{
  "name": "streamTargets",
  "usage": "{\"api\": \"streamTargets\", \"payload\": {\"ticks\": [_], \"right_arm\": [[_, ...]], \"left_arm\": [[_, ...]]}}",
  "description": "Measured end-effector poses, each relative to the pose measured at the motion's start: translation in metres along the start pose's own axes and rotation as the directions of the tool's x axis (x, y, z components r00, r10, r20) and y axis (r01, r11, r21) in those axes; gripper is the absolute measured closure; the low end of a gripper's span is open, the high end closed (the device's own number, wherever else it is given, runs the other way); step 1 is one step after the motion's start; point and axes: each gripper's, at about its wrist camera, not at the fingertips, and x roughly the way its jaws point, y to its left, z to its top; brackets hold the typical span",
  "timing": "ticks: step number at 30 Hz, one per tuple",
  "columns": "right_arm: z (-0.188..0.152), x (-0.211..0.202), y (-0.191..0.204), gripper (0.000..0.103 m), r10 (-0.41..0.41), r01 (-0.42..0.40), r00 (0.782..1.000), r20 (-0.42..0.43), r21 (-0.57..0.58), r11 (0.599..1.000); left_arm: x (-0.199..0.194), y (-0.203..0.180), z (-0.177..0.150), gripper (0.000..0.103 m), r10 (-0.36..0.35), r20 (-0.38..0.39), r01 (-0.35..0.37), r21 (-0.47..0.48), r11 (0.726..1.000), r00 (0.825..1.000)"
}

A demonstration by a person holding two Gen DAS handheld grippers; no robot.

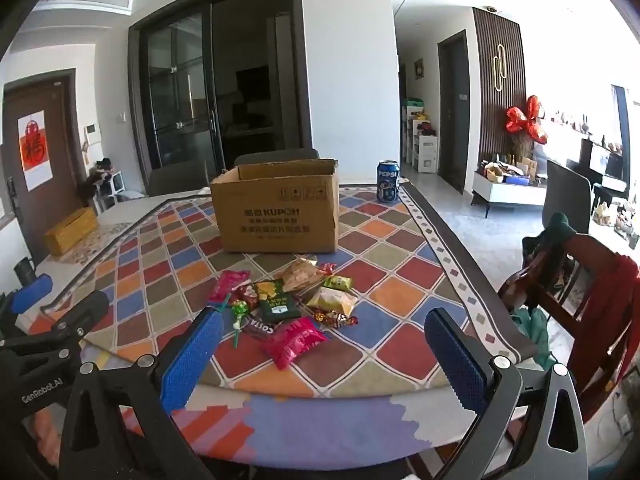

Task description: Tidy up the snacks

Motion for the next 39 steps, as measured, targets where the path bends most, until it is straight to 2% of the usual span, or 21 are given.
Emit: {"api": "streamTargets", "payload": {"ticks": [39], "right_arm": [[0.0008, -0.0021, 0.0007, 0.001, -0.001, 0.001, 1.000, 0.006, -0.005, 1.000]], "left_arm": [[-0.0031, -0.0005, 0.0003, 0.000, 0.002, 0.008, -0.002, -0.001, 1.000, 1.000]]}}
